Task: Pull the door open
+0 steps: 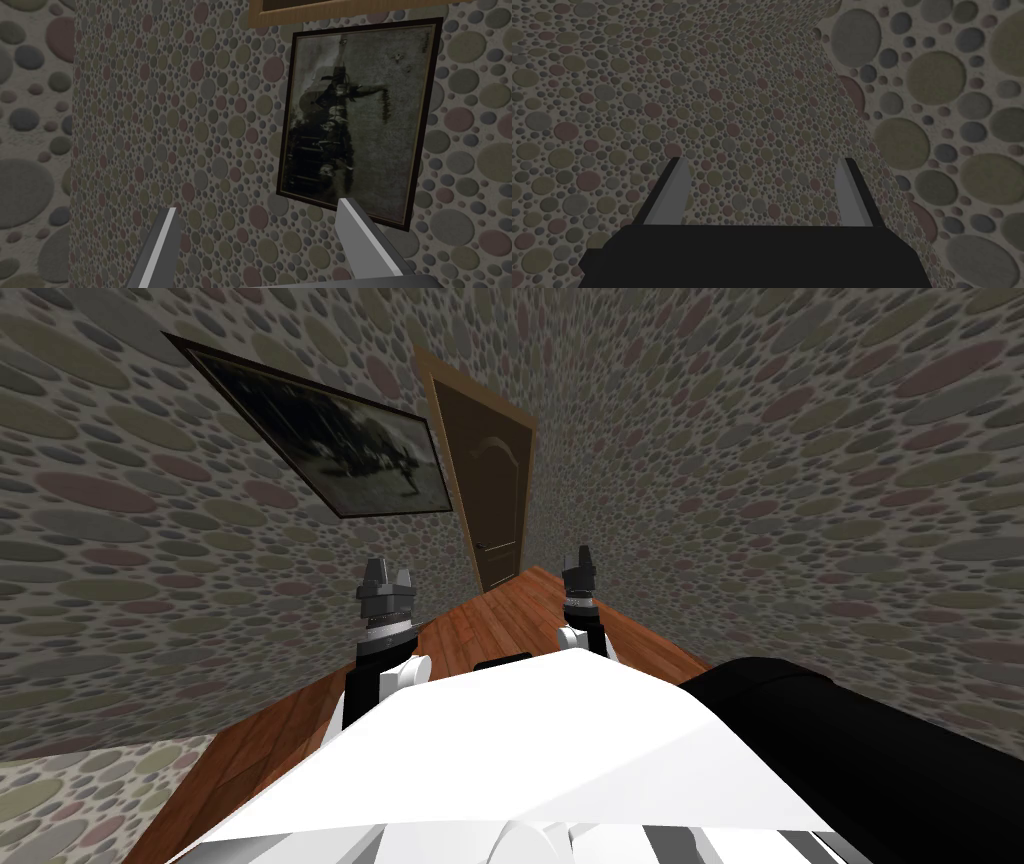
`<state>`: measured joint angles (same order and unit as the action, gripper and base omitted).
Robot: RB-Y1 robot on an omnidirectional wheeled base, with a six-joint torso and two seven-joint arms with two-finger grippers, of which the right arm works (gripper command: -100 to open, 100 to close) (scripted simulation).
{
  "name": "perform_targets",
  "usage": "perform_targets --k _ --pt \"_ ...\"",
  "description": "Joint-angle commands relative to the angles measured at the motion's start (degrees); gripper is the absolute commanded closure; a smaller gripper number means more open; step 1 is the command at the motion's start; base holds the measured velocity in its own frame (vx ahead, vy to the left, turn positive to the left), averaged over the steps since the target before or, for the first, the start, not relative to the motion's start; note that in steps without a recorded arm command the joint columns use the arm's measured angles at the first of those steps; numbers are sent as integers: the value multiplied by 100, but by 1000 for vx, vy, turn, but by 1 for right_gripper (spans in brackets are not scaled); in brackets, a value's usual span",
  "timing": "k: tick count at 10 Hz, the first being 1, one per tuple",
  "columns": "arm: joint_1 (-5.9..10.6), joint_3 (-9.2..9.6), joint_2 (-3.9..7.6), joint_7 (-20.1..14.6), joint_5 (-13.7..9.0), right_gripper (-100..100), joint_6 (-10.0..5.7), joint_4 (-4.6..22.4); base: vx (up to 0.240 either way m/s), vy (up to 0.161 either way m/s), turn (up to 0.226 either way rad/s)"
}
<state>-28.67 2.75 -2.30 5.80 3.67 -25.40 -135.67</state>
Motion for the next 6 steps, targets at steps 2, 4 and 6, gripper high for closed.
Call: perform_targets --k 2,4,6 --pt "120 -9 88 -44 2 -100 -46 270 124 -22 60" --pt "258 -19 179 -93 4 -100 -98 580 72 30 49" --pt "355 -26 234 -129 5 -100 -135 798 90 23 51"
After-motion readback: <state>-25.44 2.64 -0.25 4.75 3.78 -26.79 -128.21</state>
